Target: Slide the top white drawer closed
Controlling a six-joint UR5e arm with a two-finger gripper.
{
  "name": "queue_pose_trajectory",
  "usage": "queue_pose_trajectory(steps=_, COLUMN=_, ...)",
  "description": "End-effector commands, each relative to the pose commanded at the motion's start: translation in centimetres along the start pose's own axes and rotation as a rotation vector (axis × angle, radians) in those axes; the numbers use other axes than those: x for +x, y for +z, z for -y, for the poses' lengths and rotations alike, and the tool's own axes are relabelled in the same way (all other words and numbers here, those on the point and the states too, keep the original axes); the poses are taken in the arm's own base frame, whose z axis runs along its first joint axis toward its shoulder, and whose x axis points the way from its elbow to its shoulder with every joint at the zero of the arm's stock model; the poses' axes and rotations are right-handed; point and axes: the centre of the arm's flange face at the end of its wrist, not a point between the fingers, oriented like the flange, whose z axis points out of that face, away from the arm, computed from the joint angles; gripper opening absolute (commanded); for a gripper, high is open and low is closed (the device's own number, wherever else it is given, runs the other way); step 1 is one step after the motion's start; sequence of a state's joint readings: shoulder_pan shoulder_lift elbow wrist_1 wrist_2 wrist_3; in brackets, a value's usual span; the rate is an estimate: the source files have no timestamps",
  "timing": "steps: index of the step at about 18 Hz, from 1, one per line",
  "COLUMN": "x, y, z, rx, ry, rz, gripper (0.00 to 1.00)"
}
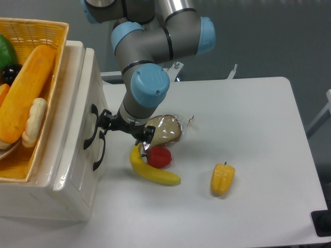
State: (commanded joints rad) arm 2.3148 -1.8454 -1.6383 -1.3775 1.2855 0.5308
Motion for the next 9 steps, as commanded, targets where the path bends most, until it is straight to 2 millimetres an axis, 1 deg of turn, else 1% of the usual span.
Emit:
queue_pose_trajectory(steps=2, x=0.0, y=0.1, z=0.0, rx=-0.001, ry=0.001, rz=-0.001, gripper=1.00)
queue_pose_trajectory(steps=4, x=-0.3, y=-0.3, z=0.1, rx=0.004, ry=0.006, rz=0.005, gripper=1.00)
queue_pose_trajectory(steps=7, x=-1.4, y=-1.0, z=0.1, rx=0.015, ry=0.001, rz=0.016, gripper=1.00)
queue_pose_trajectory(steps=8, x=-2.4, y=-2.0, z=0.0, rx=0.030, ry=-0.015, rz=0.024, gripper=1.00)
queue_pose_trajectory(steps=9, x=-3.4, y=-3.4, z=0.1, rx=0.054, ry=-0.028, rz=0.036, gripper=1.00)
